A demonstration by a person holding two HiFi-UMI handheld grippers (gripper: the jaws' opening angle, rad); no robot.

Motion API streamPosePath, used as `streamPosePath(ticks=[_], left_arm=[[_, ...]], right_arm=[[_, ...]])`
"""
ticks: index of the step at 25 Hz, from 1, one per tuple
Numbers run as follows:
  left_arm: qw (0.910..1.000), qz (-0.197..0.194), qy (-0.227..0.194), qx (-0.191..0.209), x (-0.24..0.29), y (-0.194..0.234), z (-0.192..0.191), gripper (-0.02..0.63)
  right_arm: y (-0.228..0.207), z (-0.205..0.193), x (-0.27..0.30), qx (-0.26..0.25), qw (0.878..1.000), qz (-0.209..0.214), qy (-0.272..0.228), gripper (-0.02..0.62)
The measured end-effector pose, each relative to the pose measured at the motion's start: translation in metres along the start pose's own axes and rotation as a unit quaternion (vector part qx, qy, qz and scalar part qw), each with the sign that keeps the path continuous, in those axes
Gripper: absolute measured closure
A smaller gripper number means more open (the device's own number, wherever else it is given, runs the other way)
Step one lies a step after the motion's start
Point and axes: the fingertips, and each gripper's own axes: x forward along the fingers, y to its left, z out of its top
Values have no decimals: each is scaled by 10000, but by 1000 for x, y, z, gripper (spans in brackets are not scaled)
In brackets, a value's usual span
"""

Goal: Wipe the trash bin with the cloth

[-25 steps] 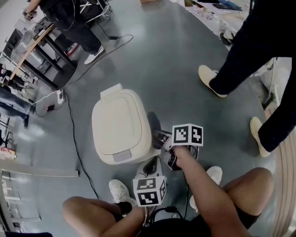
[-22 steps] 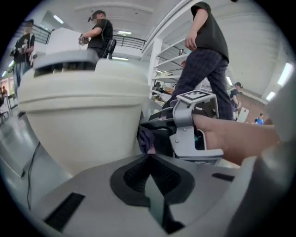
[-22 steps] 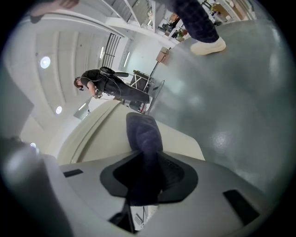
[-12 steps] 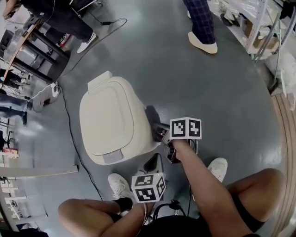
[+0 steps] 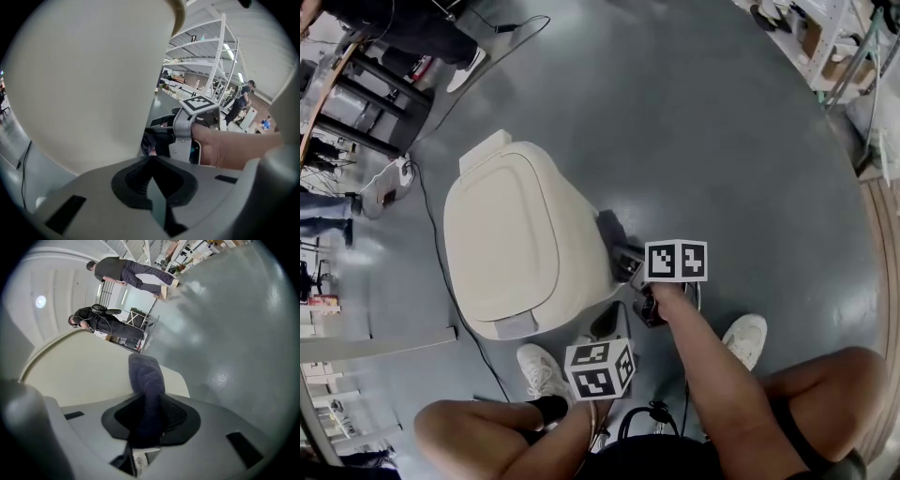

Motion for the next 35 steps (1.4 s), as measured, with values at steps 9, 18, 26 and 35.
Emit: streamPosePath(ticks=[9,18,26,35], left_arm=[[9996,6,283,63,13,3,-18,606],[9995,-23,322,38,10,4,-22,606],[9997,-83,206,56,-2,4,-17,606],[9998,-112,5,137,-15,-1,-7,606]], right_arm=[[-32,-13,17,-50,9998,-144,108,502],[-47,-22,20,-194,9989,-365,211,502],[12,40,-8,-308,9977,201,-565,502],[139,101,-45,-990,9825,1234,-988,502]])
